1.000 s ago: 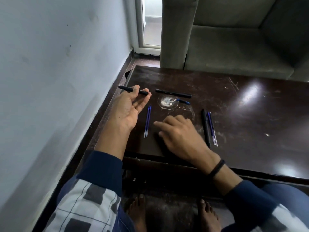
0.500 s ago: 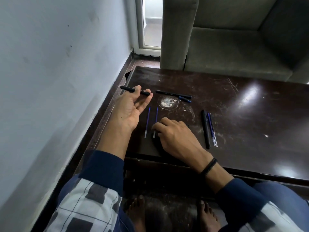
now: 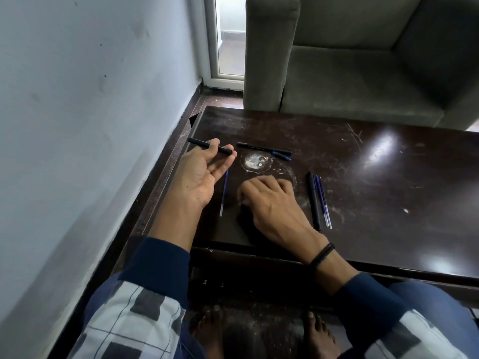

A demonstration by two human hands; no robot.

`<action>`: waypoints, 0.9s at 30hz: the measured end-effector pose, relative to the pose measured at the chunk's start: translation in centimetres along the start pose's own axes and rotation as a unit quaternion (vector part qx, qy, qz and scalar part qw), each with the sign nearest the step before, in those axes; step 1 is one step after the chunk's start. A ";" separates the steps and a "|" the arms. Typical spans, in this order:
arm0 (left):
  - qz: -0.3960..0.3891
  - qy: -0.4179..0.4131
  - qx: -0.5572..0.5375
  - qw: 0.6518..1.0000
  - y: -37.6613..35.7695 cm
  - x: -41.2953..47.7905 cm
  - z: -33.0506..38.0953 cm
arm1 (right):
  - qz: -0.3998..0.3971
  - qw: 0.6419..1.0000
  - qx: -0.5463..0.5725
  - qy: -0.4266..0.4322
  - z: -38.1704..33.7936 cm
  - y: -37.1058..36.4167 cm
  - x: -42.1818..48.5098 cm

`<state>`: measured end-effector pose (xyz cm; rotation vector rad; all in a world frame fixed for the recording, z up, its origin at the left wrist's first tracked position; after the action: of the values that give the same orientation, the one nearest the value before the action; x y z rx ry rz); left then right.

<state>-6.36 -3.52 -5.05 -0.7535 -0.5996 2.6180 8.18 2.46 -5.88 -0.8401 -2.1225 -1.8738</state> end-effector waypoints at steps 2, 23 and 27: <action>-0.006 0.003 0.008 1.000 -0.2 -0.1 -0.2 | 0.063 0.994 0.065 -0.069 0.8 1.4 0.7; -0.088 0.050 0.116 0.988 -2.4 -2.3 -3.5 | 0.129 0.917 0.241 -0.291 4.7 3.4 0.7; -0.083 0.019 0.152 0.985 -2.5 -2.2 -3.5 | 0.117 0.926 0.220 -0.283 4.7 3.4 0.7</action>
<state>-2.12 -1.31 -5.63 -0.6262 -0.2301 2.4559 10.45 7.30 -3.54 -1.5623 -2.4651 -1.0438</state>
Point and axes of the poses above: each hand's wrist, its own x-axis towards the middle knuckle, its own y-axis out of the back of the hand, z = x × y, the point moved 6 cm from there along x, towards the middle knuckle, and after that the axes turned 12 degrees about z, right-handed, at the moved point
